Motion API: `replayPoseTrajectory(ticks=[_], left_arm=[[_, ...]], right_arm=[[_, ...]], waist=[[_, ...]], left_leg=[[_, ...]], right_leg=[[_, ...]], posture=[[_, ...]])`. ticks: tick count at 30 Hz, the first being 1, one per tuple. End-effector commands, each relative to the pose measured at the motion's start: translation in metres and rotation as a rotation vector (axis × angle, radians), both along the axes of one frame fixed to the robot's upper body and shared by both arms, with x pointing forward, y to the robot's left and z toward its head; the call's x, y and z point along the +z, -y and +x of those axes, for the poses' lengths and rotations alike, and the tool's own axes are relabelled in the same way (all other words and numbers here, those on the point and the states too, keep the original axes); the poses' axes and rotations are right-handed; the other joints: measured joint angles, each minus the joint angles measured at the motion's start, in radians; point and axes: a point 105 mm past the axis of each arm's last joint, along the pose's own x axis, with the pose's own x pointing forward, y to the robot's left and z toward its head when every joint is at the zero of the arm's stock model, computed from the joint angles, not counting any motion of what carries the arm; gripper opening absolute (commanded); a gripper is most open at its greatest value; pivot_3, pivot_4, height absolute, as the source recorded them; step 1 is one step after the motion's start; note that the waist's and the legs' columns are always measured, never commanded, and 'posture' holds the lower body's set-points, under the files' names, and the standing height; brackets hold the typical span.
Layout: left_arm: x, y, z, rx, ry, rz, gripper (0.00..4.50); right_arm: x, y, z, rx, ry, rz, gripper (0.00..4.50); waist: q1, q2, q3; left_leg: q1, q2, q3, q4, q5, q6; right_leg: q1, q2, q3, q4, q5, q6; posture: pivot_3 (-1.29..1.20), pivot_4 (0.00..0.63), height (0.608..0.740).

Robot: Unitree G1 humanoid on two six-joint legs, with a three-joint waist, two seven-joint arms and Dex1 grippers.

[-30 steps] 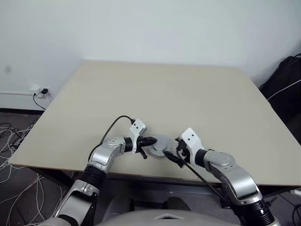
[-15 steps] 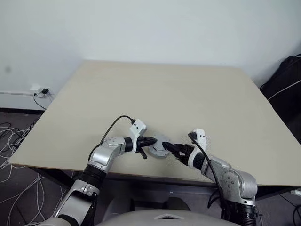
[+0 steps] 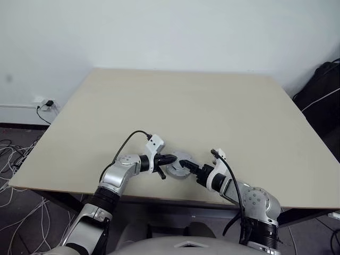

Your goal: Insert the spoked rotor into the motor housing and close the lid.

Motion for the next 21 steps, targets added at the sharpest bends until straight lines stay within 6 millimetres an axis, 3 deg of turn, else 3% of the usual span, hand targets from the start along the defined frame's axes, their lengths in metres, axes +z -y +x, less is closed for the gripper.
replayPoseTrajectory(ticks=[1, 10, 18, 21], left_arm=[[-0.006, 0.000, -0.004, -0.002, -0.022, 0.023, 0.04], [-0.009, -0.001, -0.005, -0.001, -0.028, 0.030, 0.04], [-0.011, -0.003, -0.005, 0.003, -0.029, 0.033, 0.04], [-0.012, -0.004, -0.006, 0.007, -0.029, 0.036, 0.04]], right_arm=[[0.016, -0.017, 0.002, 0.037, 0.018, 0.154, 4.48], [0.029, -0.035, -0.005, 0.077, 0.019, 0.317, 4.48], [0.026, -0.040, 0.004, 0.027, 0.001, 0.346, 4.48], [0.024, -0.043, 0.001, 0.046, -0.011, 0.344, 3.85]], waist=[[-0.001, 0.000, 0.000], [-0.009, 0.003, 0.002], [-0.010, 0.004, 0.002], [-0.010, 0.004, 0.002]], left_leg=[[0.000, 0.000, 0.000, 0.000, 0.000, 0.000], [0.000, 0.000, 0.000, -0.001, 0.000, 0.000], [-0.001, 0.000, 0.001, -0.002, 0.000, 0.000], [-0.001, 0.000, 0.000, -0.002, 0.000, 0.000]], right_leg=[[0.000, 0.000, 0.000, 0.000, 0.000, 0.000], [-0.001, 0.000, 0.000, 0.000, 0.000, 0.000], [-0.001, 0.000, 0.000, -0.002, 0.000, 0.000], [-0.001, 0.000, 0.000, -0.002, 0.000, 0.000]], posture=[[0.00, 0.000, 0.740], [0.00, 0.000, 0.740], [0.00, 0.000, 0.740], [0.00, 0.000, 0.740]])
